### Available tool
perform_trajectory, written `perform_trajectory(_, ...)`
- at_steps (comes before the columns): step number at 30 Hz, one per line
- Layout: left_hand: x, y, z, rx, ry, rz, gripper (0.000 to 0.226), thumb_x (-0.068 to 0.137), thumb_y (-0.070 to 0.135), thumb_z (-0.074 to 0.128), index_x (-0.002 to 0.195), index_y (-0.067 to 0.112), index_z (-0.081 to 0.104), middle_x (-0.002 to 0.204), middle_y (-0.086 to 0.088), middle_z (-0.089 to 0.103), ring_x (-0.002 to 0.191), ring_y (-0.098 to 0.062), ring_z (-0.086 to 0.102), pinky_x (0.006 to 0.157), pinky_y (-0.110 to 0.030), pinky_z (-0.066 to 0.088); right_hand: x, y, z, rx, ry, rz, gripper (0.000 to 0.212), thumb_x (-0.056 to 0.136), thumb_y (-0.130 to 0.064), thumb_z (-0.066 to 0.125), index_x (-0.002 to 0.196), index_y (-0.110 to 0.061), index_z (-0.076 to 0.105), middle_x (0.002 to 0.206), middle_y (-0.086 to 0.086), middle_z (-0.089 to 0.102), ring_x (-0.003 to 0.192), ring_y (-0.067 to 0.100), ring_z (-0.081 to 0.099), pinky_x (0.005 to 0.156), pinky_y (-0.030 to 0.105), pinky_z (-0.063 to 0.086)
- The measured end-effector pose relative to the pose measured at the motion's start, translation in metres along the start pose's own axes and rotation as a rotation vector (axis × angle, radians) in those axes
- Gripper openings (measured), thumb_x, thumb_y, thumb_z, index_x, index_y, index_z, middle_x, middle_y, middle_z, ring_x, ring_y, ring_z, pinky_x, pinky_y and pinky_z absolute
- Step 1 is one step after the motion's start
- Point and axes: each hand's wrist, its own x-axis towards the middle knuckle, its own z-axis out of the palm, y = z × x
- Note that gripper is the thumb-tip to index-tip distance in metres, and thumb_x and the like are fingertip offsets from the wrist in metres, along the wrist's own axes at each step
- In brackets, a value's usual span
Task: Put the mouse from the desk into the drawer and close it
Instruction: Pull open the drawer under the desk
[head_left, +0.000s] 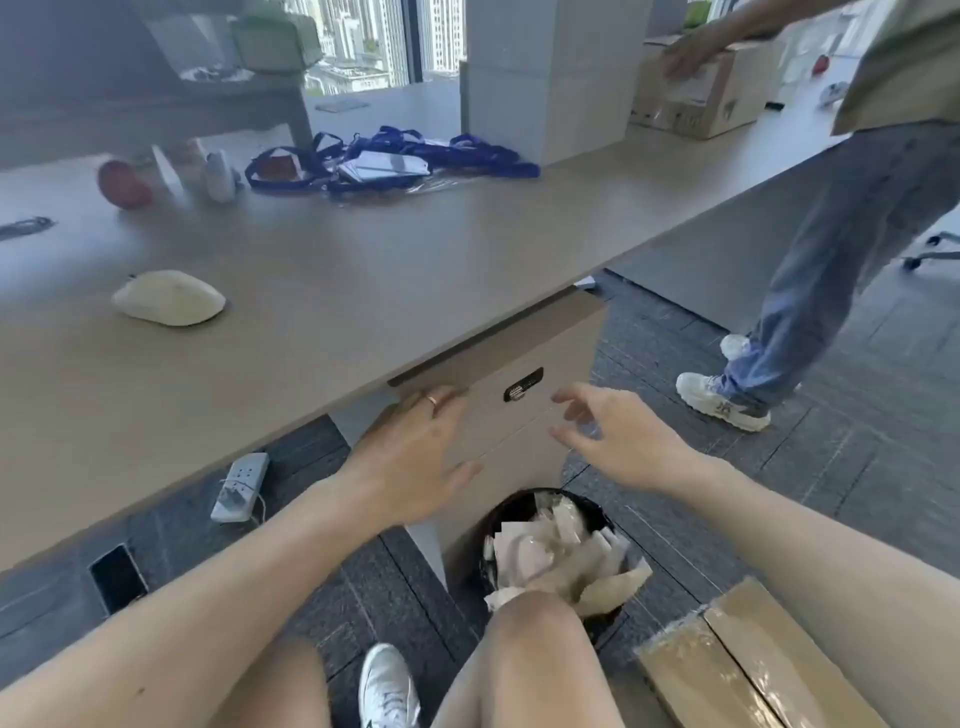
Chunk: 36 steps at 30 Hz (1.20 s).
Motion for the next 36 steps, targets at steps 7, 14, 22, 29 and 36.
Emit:
perform_trajectory(7,0.021,-0.016,0.025,0.138,0.195,-0.002,0.058,0.091,0.035,0.061,0.142,0.010,0.048,0.139,-0.006,0.050,0.121,-0.025,0.044,0.096,-0.038,0.039,0.069,-0.013,0.060,0.279,0.029,0.272,0.032,0.096,-0.039,0.058,0.111,-0.011,0.060,0.097,0.007,0.073,0.092,0.030,0.068,0.083,0.041,0.055)
perform_trajectory(14,0.031,-0.024,0.032,0.122,0.278,-0.007,0.078,0.060,-0.015,0.051,0.135,0.005,0.057,0.128,-0.011,0.059,0.108,-0.030,0.051,0.087,-0.044,0.048,0.101,-0.016,0.070,1.093,0.040,0.681,0.020,0.106,-0.015,0.044,0.110,0.003,0.051,0.073,0.017,0.057,0.059,0.029,0.056,0.041,0.027,0.055)
perform_trajectory(22,0.034,-0.014,0.025,0.098,0.230,-0.095,0.083,0.066,-0.015,0.044,0.144,0.012,0.051,0.134,-0.007,0.054,0.115,-0.028,0.047,0.093,-0.042,0.042,0.102,-0.020,0.081,1.226,0.108,0.663,0.020,0.105,-0.010,0.039,0.092,-0.003,0.051,0.071,0.013,0.053,0.056,0.024,0.054,0.044,0.028,0.056)
perform_trajectory(29,0.034,-0.010,0.022,0.086,0.257,-0.124,0.077,0.067,-0.004,0.030,0.137,0.013,0.058,0.129,-0.006,0.058,0.109,-0.028,0.050,0.086,-0.040,0.044,0.085,-0.022,0.083,1.268,0.183,0.690,0.026,0.104,-0.011,0.042,0.080,-0.008,0.050,0.071,0.011,0.051,0.058,0.021,0.051,0.064,0.042,0.060)
perform_trajectory(36,0.031,0.000,0.021,0.152,0.265,-0.170,0.076,0.073,-0.016,0.054,0.141,0.020,0.054,0.132,-0.002,0.055,0.114,-0.024,0.047,0.082,-0.032,0.038,0.016,0.002,0.073,1.262,0.208,0.677,0.021,0.104,-0.013,0.045,0.087,-0.005,0.054,0.076,0.011,0.054,0.064,0.019,0.056,0.076,0.052,0.062)
